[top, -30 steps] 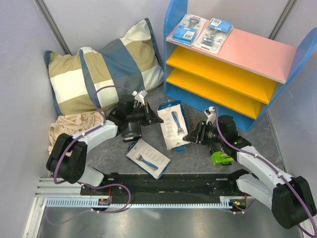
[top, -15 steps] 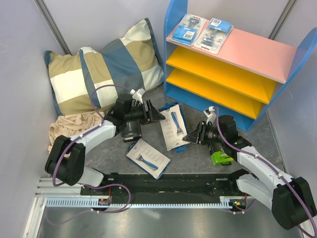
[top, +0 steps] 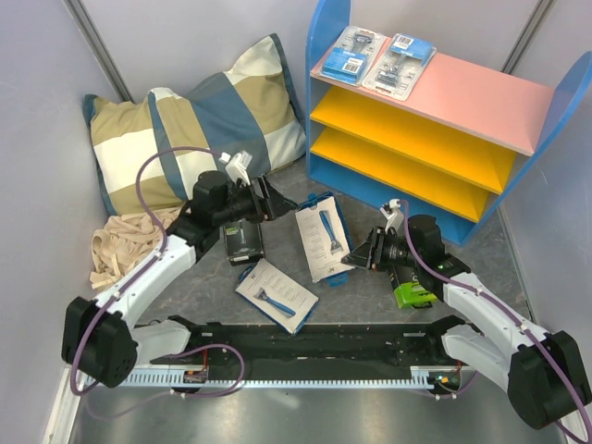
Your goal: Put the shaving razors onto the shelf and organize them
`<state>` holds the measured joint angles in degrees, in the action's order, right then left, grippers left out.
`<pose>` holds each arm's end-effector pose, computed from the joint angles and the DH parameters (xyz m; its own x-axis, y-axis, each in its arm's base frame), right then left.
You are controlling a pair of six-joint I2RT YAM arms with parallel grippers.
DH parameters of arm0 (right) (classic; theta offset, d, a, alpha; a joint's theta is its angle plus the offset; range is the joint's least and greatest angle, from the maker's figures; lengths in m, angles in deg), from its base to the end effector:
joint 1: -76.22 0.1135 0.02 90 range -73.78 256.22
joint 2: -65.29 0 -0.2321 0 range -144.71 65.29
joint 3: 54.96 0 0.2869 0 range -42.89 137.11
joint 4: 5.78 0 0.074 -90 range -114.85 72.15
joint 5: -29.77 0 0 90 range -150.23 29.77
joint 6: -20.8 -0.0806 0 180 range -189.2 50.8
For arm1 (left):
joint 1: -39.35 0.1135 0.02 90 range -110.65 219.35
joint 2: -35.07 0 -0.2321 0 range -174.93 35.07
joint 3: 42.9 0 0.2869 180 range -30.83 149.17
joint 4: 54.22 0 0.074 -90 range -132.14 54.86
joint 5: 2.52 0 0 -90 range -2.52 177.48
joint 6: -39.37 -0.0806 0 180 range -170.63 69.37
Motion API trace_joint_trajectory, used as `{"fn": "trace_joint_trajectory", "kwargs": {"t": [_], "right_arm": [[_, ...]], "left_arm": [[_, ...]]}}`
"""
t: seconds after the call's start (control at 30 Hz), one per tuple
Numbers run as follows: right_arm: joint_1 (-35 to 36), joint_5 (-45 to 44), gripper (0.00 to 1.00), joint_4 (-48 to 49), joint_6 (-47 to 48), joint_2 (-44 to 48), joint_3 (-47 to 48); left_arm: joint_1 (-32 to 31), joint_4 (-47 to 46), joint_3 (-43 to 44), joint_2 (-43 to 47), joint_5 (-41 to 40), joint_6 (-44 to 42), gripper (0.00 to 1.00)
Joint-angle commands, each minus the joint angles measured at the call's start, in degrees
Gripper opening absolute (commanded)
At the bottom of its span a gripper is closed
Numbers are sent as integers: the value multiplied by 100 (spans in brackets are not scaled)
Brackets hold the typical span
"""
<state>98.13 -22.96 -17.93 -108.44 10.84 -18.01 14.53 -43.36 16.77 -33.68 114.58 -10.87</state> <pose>0.2404 0.1493 0.1477 -0.8522 0.1998 -0.4836 -0.3178 0.5365 0.7818 0.3079 -0.1828 0.2348 -0.7255 -0.2917 -0.6233 0.3881 0.5745 -0.7207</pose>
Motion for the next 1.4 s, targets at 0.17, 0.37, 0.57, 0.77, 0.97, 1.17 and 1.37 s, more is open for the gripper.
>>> {"fn": "trace_joint_trajectory", "kwargs": {"t": [0.17,0.37,0.57,0.77,0.97,1.17,1.37], "right_arm": [[15,104,28,87,154,49,631],[24,227,27,43,136,14,1018],[24,429,27,34,84,-4,1659],[24,359,27,16,5,-56,2529],[15,123,27,17,-39,-249,3565],[15,-229,29,-159,-22,-662,4742],[-20,-625,30,-256,4,-1242,5902]], "left_arm": [[30,1474,540,1293,-2338,-1296,80],[30,2002,488,1672,-3517,-1393,80],[30,2011,479,1418,-3351,-1349,80],[30,1976,514,1180,-3166,-1323,80],[30,1906,488,1118,-3122,-1296,80],[30,1888,497,1013,-2947,-1305,80],[30,1888,523,960,-2779,-1296,79]]}}
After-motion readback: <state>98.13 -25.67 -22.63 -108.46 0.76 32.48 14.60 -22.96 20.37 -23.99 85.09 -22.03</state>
